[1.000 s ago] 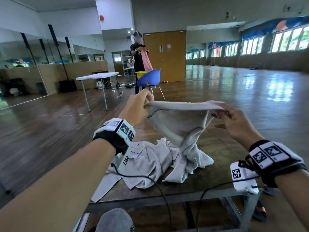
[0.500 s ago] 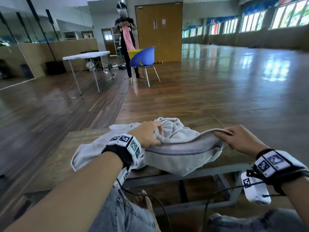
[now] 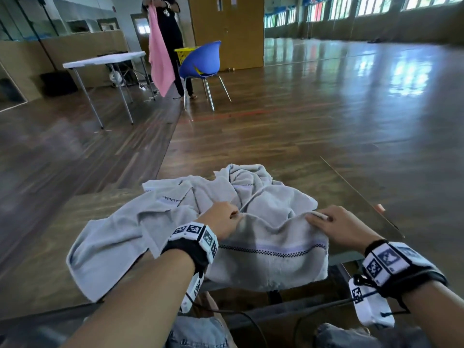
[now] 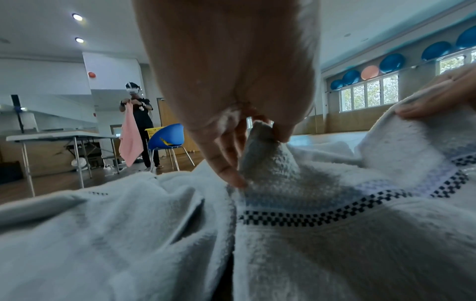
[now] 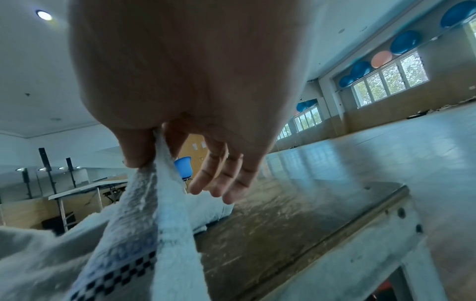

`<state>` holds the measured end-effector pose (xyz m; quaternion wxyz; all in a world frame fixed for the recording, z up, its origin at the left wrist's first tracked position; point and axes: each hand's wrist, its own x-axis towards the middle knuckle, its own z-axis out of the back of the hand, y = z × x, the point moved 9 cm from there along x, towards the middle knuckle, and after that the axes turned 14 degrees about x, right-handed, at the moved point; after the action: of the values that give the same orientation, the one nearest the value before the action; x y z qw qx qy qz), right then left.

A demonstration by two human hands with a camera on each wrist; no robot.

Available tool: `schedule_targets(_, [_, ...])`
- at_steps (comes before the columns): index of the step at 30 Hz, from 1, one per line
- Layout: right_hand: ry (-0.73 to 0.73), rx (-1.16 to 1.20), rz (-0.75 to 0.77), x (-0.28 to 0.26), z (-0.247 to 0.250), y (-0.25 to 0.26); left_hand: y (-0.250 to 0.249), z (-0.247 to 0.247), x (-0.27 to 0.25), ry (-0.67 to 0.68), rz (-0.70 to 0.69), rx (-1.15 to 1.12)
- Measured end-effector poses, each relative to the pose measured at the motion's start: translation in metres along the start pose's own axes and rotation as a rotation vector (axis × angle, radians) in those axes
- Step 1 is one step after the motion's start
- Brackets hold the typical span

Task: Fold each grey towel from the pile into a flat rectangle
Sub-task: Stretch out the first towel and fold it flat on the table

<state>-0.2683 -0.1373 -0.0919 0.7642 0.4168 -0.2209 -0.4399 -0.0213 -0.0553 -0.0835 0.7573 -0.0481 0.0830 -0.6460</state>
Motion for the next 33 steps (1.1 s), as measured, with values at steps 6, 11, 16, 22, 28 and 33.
schedule_targets(6, [0.095,0.175,0.037,0.022,-0.045,0.004,-0.009,-0.021,0.029,-0.032,-0.029,-0.015])
schedule_targets(11, [0.094,0.218,0.016,0.033,-0.051,0.010,-0.026,-0.001,0.037,-0.067,-0.059,-0.060])
schedule_targets(16, [-0.091,0.419,0.083,0.033,-0.017,0.041,-0.055,0.079,0.030,-0.287,-0.145,-0.251])
schedule_targets(22, [-0.313,0.713,0.466,0.003,0.057,0.124,-0.070,0.194,0.009,-0.643,-0.198,-0.385])
schedule_targets(28, [-0.393,0.481,0.448,-0.019,0.080,0.116,-0.058,0.172,-0.005,-0.423,-0.166,-0.291])
schedule_targets(33, [-0.503,0.338,0.316,-0.033,0.097,0.072,-0.032,0.127,-0.016,-0.232,-0.090,-0.085])
